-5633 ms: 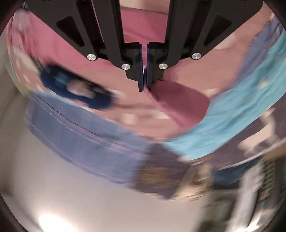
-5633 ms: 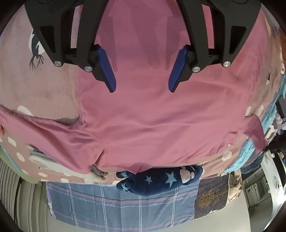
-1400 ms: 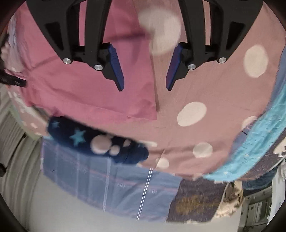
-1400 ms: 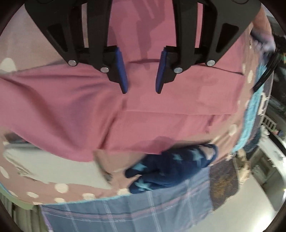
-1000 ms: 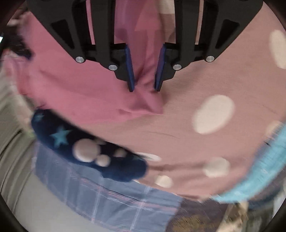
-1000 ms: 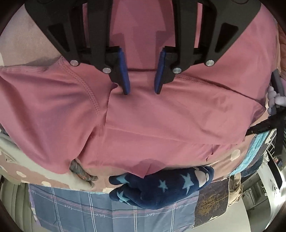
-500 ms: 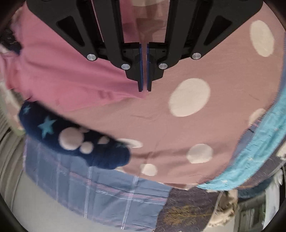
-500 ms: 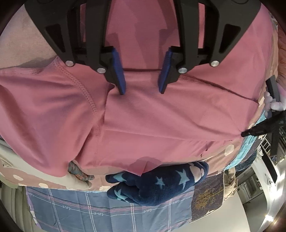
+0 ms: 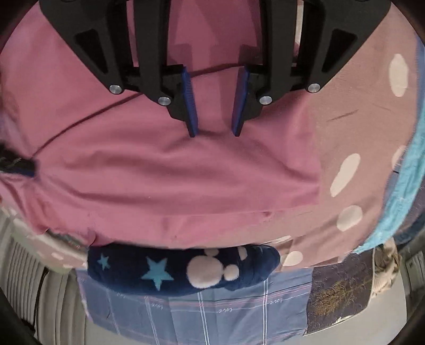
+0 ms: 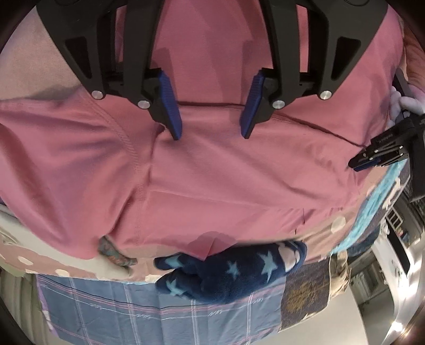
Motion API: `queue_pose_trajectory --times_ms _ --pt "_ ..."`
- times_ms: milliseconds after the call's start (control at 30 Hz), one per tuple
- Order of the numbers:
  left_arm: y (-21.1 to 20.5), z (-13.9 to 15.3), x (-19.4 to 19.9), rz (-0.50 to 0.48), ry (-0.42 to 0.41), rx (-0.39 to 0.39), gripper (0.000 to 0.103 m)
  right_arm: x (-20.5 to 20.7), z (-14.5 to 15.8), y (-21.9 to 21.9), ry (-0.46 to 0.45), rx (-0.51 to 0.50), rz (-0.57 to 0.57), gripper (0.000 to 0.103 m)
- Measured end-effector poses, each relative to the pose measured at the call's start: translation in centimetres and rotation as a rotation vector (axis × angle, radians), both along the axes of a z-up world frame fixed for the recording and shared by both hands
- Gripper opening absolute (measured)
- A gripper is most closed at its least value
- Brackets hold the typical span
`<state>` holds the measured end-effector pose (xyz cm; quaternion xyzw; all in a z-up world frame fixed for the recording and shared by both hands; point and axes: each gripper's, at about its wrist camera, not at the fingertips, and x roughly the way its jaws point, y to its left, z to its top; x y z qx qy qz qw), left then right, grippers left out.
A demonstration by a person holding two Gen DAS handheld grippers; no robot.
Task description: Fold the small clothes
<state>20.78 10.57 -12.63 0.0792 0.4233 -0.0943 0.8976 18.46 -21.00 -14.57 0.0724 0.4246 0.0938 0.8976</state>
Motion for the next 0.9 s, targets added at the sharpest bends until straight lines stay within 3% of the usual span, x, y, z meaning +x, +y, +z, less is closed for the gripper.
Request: queue_pose_trajectory --times_ms 133,233,300,400,567,667,700,733,767,833,900 --pt "-0.4 0.0 -0.3 -0.001 -0.023 0.045 0.03 -4.4 4.2 -6.8 -0.119 0.087 -0.187 0.037" --pt "0.0 0.1 -0.1 0.001 -0.017 0.011 0.03 -9.2 6.9 -15.8 -0.198 0.078 -0.468 0.037" --pt "0.0 0.2 -0.2 0.002 -0.017 0.003 0.03 -13.1 7.3 -22.9 -0.196 0.136 -0.703 0.039" --pt "-0.1 0.1 -0.4 0.003 -0.018 0.004 0.03 -17.5 5.5 -30.1 -0.149 0.315 -0.932 0.039" --pt "-0.1 0.1 -0.5 0.005 -0.02 -0.004 0.031 -17.8 3.5 -33.1 -0.12 0.375 -1.011 0.042" --pt "0.0 0.1 -0.6 0.005 -0.019 -0.012 0.031 -16.8 2.5 -34.5 -0.148 0.442 -1.062 0.04" --pt "0.0 0.1 -0.6 0.005 -0.018 -0.015 0.031 -16.6 2.5 -34.8 -0.165 0.445 -1.076 0.036" --pt "0.1 0.1 -0.6 0.005 -0.018 -0.019 0.031 -16.0 2.5 -35.5 -0.176 0.447 -1.091 0.016" --pt "0.1 0.1 -0.6 0.005 -0.018 -0.021 0.031 -15.5 2.6 -35.8 -0.182 0.468 -1.091 0.004" --pt "0.1 0.1 -0.6 0.005 -0.018 -0.021 0.031 -14.6 3.5 -35.3 -0.226 0.528 -1.063 0.003" --pt "0.1 0.1 -0.6 0.005 -0.018 -0.021 0.031 -12.0 6.2 -31.3 -0.285 0.513 -0.892 0.003"
